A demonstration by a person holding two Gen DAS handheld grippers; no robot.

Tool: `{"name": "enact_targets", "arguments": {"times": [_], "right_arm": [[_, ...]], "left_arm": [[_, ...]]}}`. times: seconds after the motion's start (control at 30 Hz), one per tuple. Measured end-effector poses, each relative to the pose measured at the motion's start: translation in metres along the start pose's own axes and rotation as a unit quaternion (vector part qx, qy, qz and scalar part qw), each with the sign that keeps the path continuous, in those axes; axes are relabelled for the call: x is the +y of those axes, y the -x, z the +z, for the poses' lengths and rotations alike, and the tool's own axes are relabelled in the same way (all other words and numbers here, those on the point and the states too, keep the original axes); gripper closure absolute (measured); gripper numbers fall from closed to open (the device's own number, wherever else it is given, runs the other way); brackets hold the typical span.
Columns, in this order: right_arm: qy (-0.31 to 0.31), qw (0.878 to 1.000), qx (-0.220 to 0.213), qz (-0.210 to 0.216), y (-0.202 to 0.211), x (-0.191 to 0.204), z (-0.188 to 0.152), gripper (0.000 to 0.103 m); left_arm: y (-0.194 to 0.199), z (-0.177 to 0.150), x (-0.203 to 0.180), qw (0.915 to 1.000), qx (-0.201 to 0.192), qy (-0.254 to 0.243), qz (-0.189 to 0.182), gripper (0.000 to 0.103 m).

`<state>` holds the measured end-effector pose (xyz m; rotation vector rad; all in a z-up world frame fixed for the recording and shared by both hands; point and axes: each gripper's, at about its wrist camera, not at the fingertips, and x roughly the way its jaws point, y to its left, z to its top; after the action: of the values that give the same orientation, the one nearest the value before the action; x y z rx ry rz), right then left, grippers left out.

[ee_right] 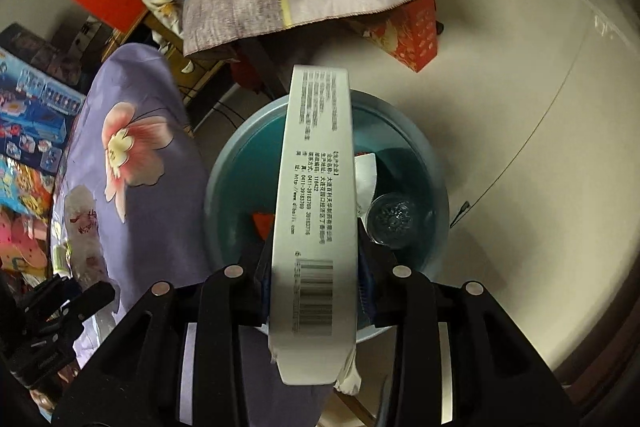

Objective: Collect trash
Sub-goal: 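Carry the plastic bag and medicine box over the teal bin with both tools, then open the right tool dropping the box while the left tool drops the bag, then move both tools back over the remaining trash on the table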

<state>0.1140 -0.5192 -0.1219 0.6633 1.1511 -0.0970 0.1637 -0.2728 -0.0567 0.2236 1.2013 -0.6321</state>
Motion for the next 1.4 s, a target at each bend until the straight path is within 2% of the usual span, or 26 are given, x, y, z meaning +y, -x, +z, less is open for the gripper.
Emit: {"name": "enact_targets", "arguments": {"times": [0.1, 0.23, 0.4, 0.6, 0.77, 0.8, 0.83, 0.93, 1.03, 1.4], "right_arm": [[-0.012, 1.000, 0.003, 0.009, -0.006, -0.013, -0.002, 0.051], [-0.016, 1.000, 0.006, 0.009, -0.004, -0.022, -0.004, 0.047], [-0.017, 1.000, 0.001, 0.001, 0.004, -0.031, -0.006, 0.035], [-0.037, 0.999, 0.001, 0.008, 0.011, -0.043, -0.013, 0.029], [-0.044, 0.999, 0.006, 0.009, 0.014, -0.047, -0.016, 0.029], [-0.045, 0.999, 0.006, 0.008, 0.015, -0.047, -0.017, 0.029], [-0.046, 0.999, 0.006, 0.008, 0.017, -0.047, -0.017, 0.029], [-0.052, 0.999, 0.004, 0.007, 0.019, -0.047, -0.017, 0.025], [-0.051, 0.999, 0.005, 0.004, 0.021, -0.044, -0.016, 0.020], [-0.031, 0.999, 0.018, -0.017, 0.022, -0.020, -0.018, 0.010]], "left_arm": [[-0.007, 0.004, -0.010, 0.9999, 0.007, -0.009, 0.003, 0.067], [-0.013, 0.007, -0.021, 0.9998, 0.013, -0.017, 0.004, 0.067], [-0.020, 0.010, -0.029, 0.9997, 0.019, -0.016, 0.005, 0.067], [-0.030, 0.014, -0.047, 0.9991, 0.028, -0.032, 0.007, 0.067], [-0.037, 0.021, -0.058, 0.9989, 0.030, -0.037, 0.003, 0.067], [-0.037, 0.022, -0.059, 0.9989, 0.028, -0.037, 0.001, 0.063], [-0.037, 0.024, -0.060, 0.9990, 0.026, -0.036, 0.000, 0.052], [-0.034, 0.028, -0.063, 0.9991, 0.014, -0.040, 0.007, 0.030], [-0.031, 0.027, -0.063, 0.9992, 0.007, -0.038, 0.012, 0.017], [-0.011, 0.014, -0.030, 0.9999, -0.004, 0.009, 0.014, 0.007]]}}
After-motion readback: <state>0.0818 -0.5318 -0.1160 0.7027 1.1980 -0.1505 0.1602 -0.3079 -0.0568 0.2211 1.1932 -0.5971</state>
